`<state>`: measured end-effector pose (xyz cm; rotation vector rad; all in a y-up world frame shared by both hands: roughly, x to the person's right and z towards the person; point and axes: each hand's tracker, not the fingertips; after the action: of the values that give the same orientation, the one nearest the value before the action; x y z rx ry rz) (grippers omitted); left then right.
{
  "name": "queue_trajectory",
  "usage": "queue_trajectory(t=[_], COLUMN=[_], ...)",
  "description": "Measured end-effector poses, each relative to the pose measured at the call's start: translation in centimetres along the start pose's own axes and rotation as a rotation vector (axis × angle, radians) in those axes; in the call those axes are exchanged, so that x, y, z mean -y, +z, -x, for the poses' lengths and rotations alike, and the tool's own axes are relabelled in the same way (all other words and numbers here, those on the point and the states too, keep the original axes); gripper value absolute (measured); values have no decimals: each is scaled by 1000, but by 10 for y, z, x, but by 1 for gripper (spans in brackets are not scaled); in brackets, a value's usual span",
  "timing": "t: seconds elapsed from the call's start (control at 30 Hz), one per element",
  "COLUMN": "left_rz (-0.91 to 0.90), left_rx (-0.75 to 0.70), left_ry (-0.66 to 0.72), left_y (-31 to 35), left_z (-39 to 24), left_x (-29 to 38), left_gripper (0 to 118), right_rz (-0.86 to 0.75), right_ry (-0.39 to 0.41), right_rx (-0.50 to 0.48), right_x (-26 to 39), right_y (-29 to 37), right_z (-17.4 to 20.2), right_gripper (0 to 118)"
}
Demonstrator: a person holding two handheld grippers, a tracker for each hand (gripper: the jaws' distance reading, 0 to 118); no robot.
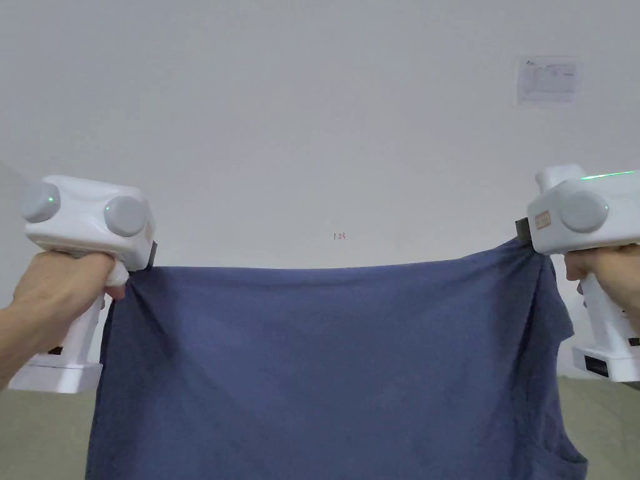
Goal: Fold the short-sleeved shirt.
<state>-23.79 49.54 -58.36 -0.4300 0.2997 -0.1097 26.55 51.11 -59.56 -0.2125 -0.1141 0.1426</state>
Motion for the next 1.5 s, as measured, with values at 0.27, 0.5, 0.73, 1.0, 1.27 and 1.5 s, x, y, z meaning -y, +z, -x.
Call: queue_trajectory(t=[0.27, 0.5, 0.73, 1.0, 1.27, 1.5], left_rz=[-23, -30, 15, 128, 187, 231], left_rx=[-66, -98, -78, -24, 41, 92], left_ry=[33, 31, 14, -1, 16, 24], left_y=[-41, -97, -178, -233, -169, -73], left_z=[-5, -44, -59, -72, -39, 3], left_x=[-35, -27, 25, 124, 212, 280], left_gripper=[6, 6, 6, 6, 6, 6], right_rz=[-34, -36, 41, 177, 254, 284], right_ry=[8, -23, -20, -60, -51, -51], right_rx=[26, 37, 40, 20, -46, -107], right_x=[-36, -30, 52, 172, 241, 286], right_y=[-67, -117, -175, -194, -101, 26], right_z=[22, 40, 59, 64, 46, 33], right_gripper=[1, 1, 1, 2, 2, 1])
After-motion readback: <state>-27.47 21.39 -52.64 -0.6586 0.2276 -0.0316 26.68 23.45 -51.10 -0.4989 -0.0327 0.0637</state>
